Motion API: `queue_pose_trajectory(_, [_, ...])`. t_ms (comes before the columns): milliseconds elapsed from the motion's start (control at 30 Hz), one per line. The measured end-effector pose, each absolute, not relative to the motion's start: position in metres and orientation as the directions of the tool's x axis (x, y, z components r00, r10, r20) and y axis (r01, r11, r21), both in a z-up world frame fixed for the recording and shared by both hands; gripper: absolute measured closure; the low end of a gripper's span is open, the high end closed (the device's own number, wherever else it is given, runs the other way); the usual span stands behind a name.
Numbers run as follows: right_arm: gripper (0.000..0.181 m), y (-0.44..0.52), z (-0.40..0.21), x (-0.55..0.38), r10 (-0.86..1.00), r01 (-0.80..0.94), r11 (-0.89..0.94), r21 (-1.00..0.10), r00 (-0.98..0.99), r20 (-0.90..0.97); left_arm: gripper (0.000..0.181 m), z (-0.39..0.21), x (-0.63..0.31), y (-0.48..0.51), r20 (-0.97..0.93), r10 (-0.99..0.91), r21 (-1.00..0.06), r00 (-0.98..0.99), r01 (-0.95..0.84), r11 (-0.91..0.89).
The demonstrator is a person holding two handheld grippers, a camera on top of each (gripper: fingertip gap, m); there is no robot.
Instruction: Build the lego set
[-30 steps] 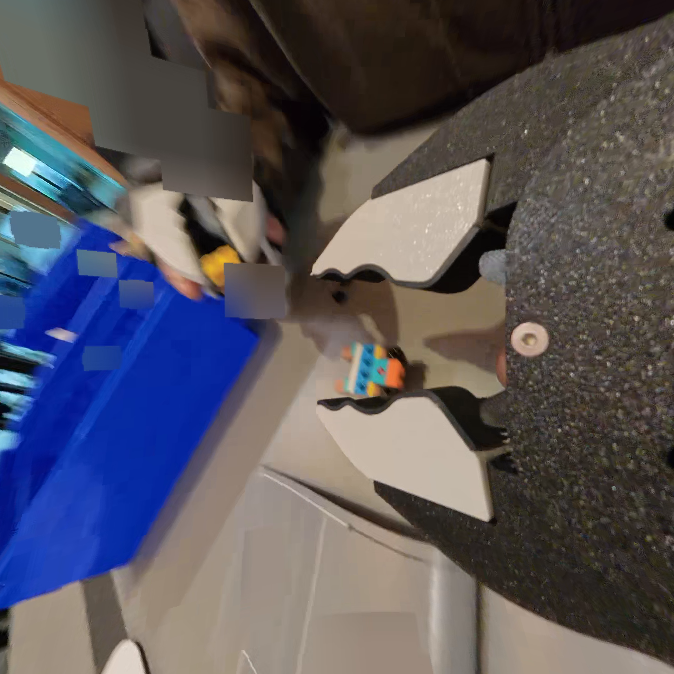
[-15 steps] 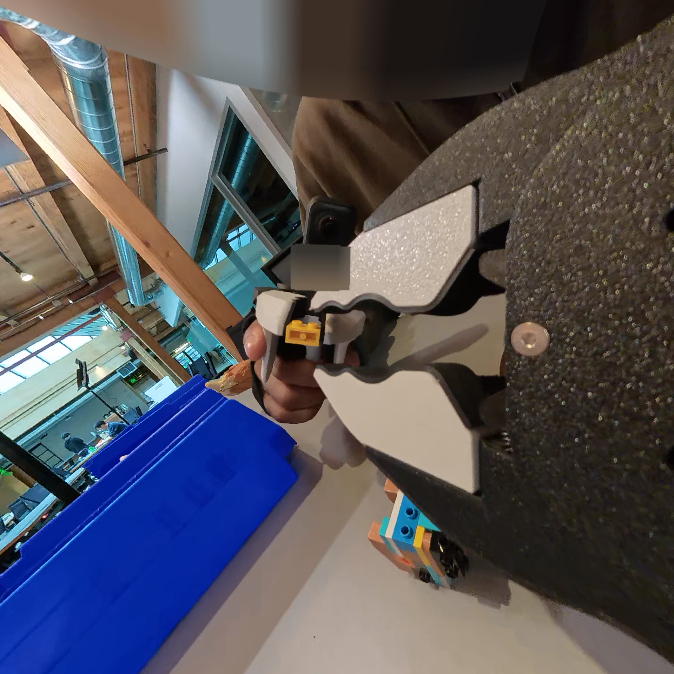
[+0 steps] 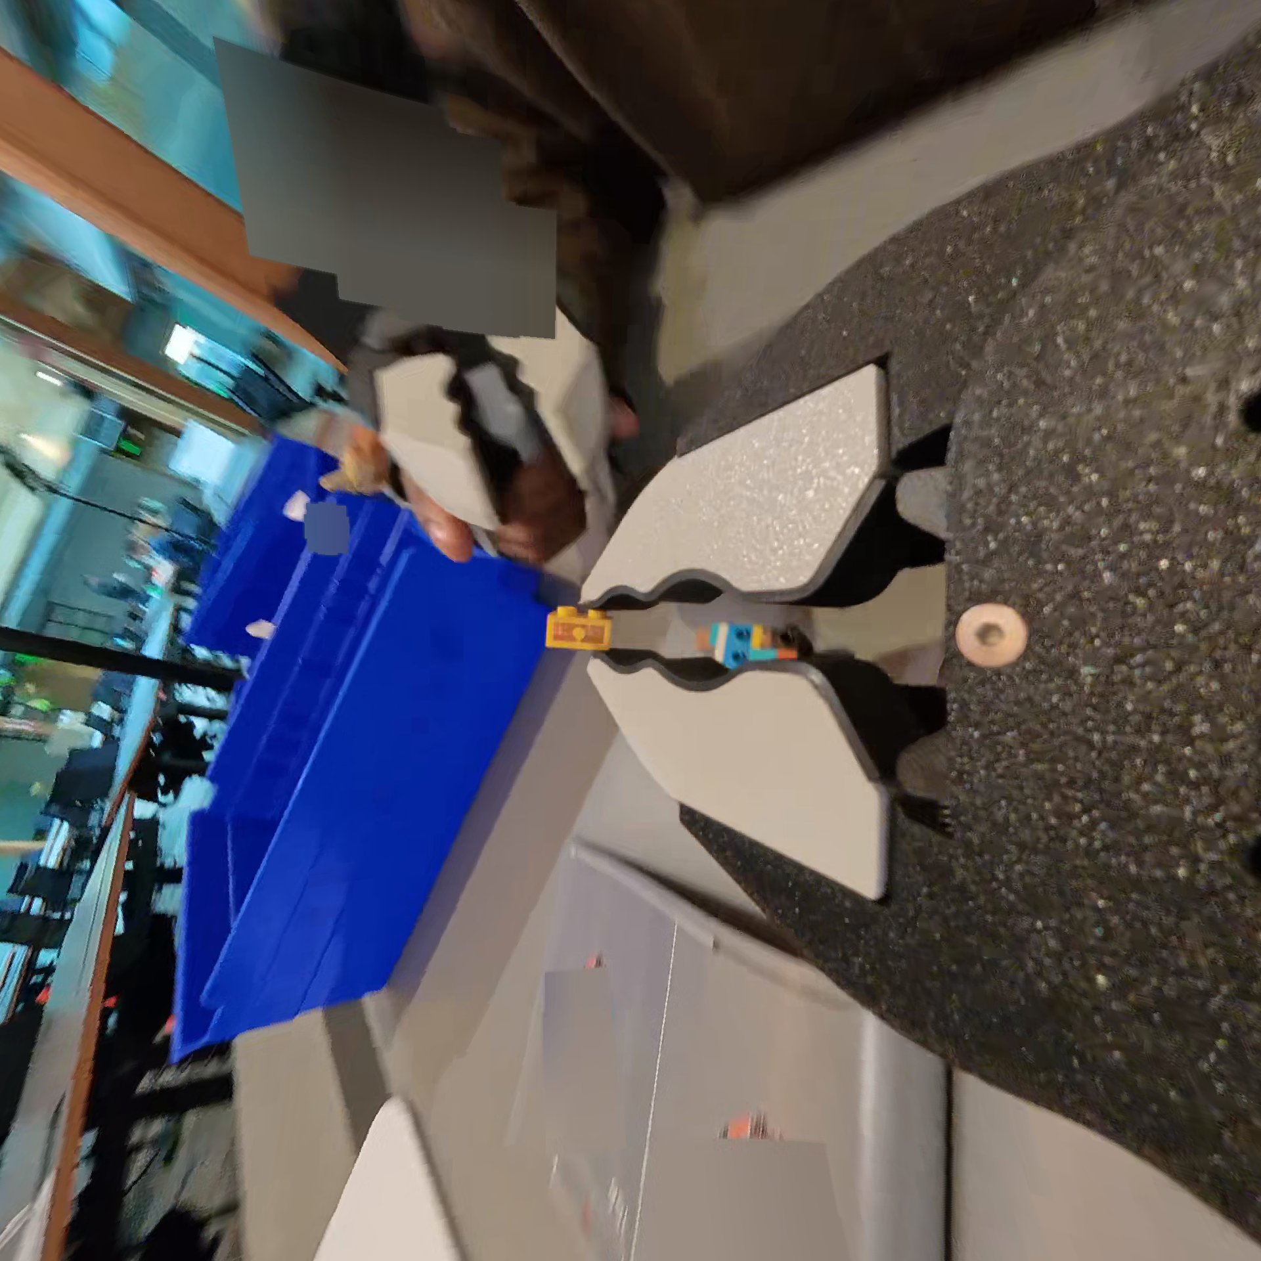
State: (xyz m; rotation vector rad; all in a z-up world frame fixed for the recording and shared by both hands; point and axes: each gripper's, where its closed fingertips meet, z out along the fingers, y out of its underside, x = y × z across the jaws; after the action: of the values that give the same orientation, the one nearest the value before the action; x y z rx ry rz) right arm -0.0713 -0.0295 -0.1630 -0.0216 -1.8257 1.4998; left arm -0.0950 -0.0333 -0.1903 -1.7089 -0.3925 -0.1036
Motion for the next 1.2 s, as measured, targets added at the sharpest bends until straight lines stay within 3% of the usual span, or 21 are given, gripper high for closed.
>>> queue_pose_trajectory(200, [0.168,-0.031,-0.170,-0.074,0.436,-0.219,0.276,-0.936,-0.839,0.325,0.171,-0.196,-0.083,-0.031,-0.089,0.171,-0.952,0.981,-0.033,-0.306])
queue_pose_trajectory(633, [0.172,-0.040,-0.191,-0.066,0.356,-0.090,0.327,-0.941,-0.910,0.211,0.168,-0.206,-0.065,-0.030,-0.267,0.039,-0.883,0.963,-0.228,-0.410])
queue_pose_trajectory(767, [0.173,-0.038,-0.180,-0.076,0.448,-0.013,0.210,-0.978,-0.887,0.108,0.163,-0.198,-0.073,-0.030,-0.189,0.110,-0.931,0.976,-0.142,-0.337])
queue_pose_trajectory(933, [0.173,-0.027,-0.157,-0.085,0.446,0.200,-0.146,-0.969,-0.861,-0.245,0.161,-0.181,-0.077,-0.030,0.109,0.100,-0.985,0.989,0.120,-0.122])
queue_pose_trajectory(1067, [0.173,-0.024,-0.151,-0.085,0.357,0.311,-0.310,-0.898,-0.837,-0.414,0.162,-0.164,-0.075,-0.028,0.357,-0.003,-0.932,0.934,0.356,0.069])
queue_pose_trajectory(1200, [0.173,-0.027,-0.152,-0.084,0.337,0.329,-0.354,-0.876,-0.828,-0.447,0.164,-0.159,-0.074,-0.027,0.465,-0.068,-0.872,0.883,0.469,0.136])
